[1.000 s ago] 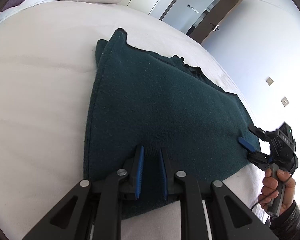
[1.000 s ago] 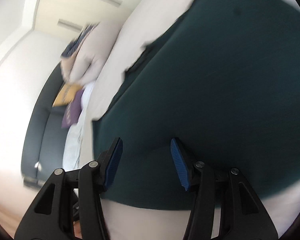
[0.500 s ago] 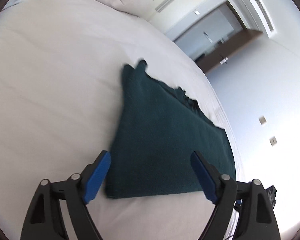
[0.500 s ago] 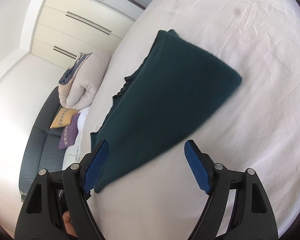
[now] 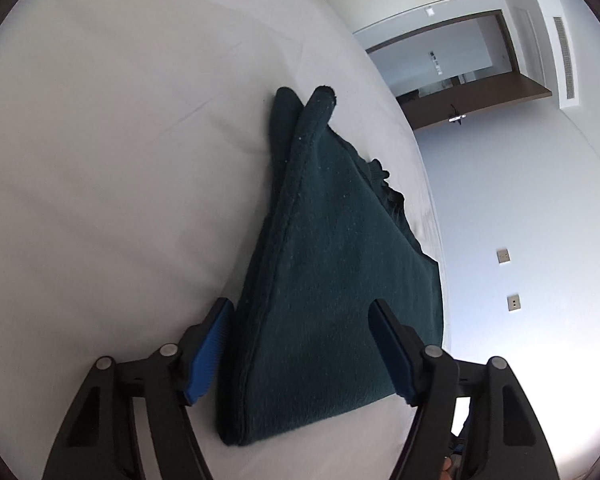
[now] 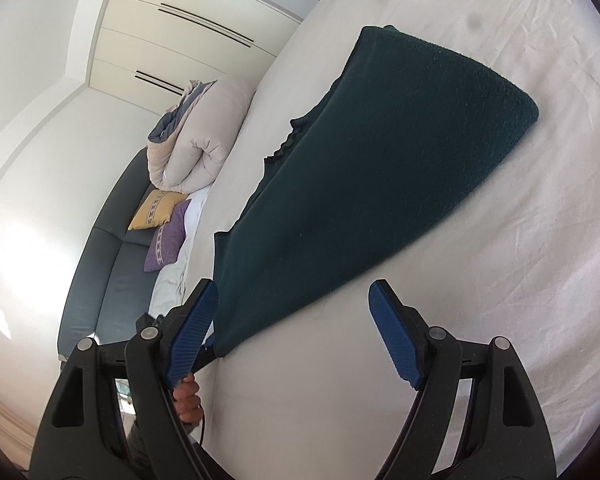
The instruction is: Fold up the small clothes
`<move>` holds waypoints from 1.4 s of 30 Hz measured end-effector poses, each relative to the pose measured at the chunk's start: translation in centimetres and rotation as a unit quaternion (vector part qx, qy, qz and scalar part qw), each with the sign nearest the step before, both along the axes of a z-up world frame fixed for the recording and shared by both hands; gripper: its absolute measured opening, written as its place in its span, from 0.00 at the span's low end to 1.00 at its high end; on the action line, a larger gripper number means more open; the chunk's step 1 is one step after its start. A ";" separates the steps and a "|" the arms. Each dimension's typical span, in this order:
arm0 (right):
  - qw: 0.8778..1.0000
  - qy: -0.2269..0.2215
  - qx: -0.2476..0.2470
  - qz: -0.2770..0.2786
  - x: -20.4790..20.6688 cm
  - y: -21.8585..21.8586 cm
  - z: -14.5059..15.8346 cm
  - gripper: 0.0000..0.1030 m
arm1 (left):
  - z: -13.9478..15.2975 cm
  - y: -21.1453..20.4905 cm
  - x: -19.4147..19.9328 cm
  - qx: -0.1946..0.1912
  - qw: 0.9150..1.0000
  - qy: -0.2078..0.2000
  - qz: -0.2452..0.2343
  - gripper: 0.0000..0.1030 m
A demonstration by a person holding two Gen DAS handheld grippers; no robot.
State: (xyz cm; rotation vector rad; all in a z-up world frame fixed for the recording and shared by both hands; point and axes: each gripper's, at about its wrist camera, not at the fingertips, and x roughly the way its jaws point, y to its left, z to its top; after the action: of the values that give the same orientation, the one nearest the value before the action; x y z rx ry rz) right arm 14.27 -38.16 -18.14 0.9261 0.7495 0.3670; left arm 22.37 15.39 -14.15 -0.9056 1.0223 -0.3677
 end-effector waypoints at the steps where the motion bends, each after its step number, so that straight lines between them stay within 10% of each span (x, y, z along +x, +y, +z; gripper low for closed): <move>1: 1.000 0.000 0.004 0.000 0.0 -0.1 -0.1 0.75 | -0.3 0.2 0.5 -0.011 1.000 0.009 0.001 0.64; 6: 1.000 0.002 0.005 0.018 1.0 0.9 0.1 0.75 | -1.5 0.1 1.9 -0.052 0.998 0.041 -0.008 0.44; 14: 0.996 0.004 -0.026 0.088 6.8 5.9 2.4 0.75 | -1.7 -0.9 2.9 -0.084 0.994 0.061 -0.035 0.44; 18: 0.992 0.011 -0.049 0.116 10.1 8.7 2.6 0.75 | -1.7 -0.7 2.7 -0.084 0.994 0.057 -0.028 0.14; 25: 0.987 0.056 -0.070 0.134 16.1 10.9 -0.1 0.75 | -0.3 -1.0 2.6 -0.064 0.997 0.033 -0.018 0.12; 33: 0.989 0.044 0.054 0.128 17.1 7.0 -2.0 0.75 | 6.4 -6.1 4.6 -0.002 0.998 -0.019 -0.059 0.11; 42: 0.979 0.037 0.179 0.085 17.4 -1.0 -2.3 0.75 | 9.9 -21.1 7.9 0.054 0.982 -0.059 -0.168 0.11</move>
State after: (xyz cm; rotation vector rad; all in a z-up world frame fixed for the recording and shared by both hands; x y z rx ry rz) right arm 31.72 -39.14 -20.44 1.2222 0.8487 0.6360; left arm 30.25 -5.70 -4.29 -0.6037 1.0749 -0.6361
